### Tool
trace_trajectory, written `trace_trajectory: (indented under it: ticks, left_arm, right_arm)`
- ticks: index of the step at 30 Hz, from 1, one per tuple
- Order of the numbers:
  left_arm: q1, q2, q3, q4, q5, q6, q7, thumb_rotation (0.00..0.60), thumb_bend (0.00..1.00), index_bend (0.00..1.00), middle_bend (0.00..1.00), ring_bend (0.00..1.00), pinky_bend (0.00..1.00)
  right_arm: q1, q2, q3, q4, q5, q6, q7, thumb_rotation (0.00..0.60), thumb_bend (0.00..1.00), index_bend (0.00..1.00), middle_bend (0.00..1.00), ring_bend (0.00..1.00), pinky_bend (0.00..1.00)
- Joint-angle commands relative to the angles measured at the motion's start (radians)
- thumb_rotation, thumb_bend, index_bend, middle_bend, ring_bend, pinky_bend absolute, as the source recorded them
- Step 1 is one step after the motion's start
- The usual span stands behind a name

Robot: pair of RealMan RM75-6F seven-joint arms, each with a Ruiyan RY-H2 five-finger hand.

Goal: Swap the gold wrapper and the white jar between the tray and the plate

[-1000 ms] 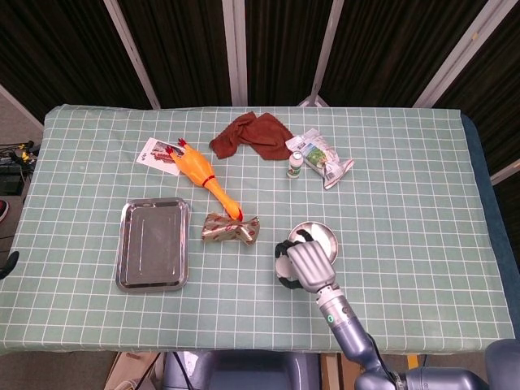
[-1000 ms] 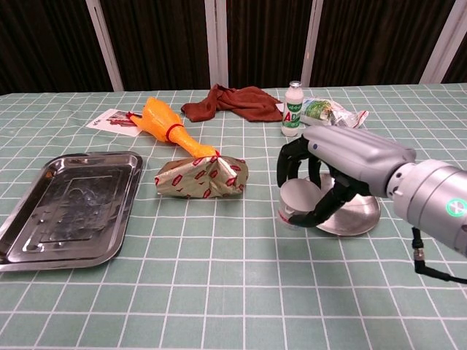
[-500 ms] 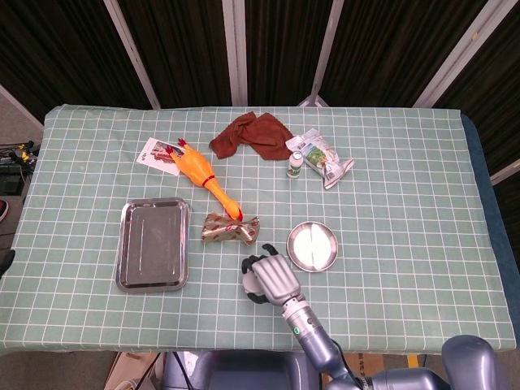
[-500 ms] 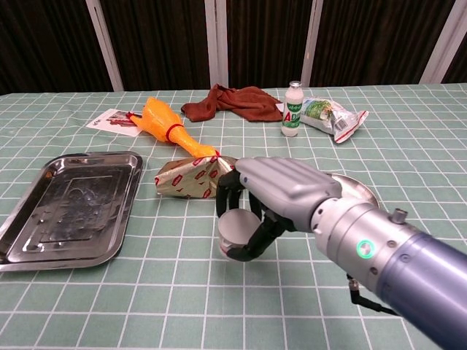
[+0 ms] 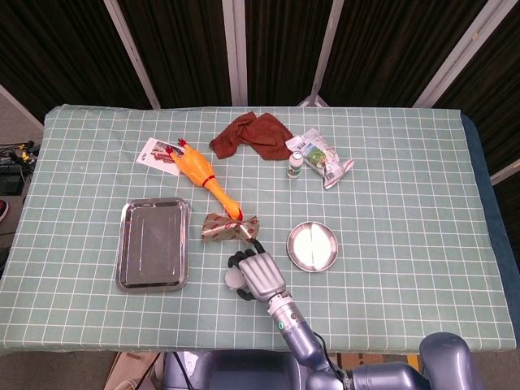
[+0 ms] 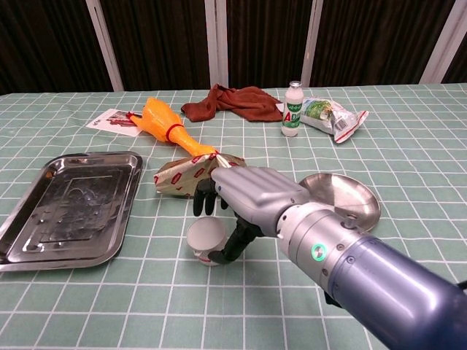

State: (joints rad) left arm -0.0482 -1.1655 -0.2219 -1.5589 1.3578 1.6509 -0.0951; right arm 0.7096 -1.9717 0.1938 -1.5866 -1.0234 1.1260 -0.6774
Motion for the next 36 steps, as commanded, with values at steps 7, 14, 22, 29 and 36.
trace_trajectory:
  ticks: [7,14,22,29,36]
  left_arm:
    - [-0.002,-0.003,0.003,-0.006,0.0,-0.007,0.016,0.6,0.34,0.27,0.04,0.0,0.23]
    - [-0.001,-0.004,0.002,-0.008,0.001,-0.003,0.018,0.6,0.33,0.27,0.04,0.0,0.24]
    - [0.001,-0.006,0.004,-0.011,0.007,0.001,0.022,0.6,0.33,0.27,0.04,0.0,0.24]
    - [-0.001,-0.009,0.001,-0.007,-0.004,-0.007,0.028,0.6,0.33,0.27,0.04,0.0,0.24]
    - [0.001,-0.004,-0.006,-0.003,-0.017,-0.011,0.014,0.6,0.33,0.27,0.04,0.0,0.24]
  right_arm:
    - [-0.01,0.041,-0.017,-0.094,-0.019,0.06,-0.073,0.6,0.13,0.3,0.29,0.26,0.02]
    - [-0.019,0.082,0.021,-0.206,0.01,0.135,-0.158,0.6,0.13,0.29,0.28,0.26,0.02]
    - [0.005,0.066,0.119,-0.186,0.071,0.146,-0.134,0.6,0.13,0.27,0.25,0.26,0.02]
    - [0.105,-0.026,0.231,-0.015,0.152,0.096,-0.124,0.6,0.13,0.26,0.22,0.22,0.01]
    - [0.184,-0.098,0.294,0.132,0.178,0.066,-0.084,0.6,0.13,0.26,0.22,0.22,0.01]
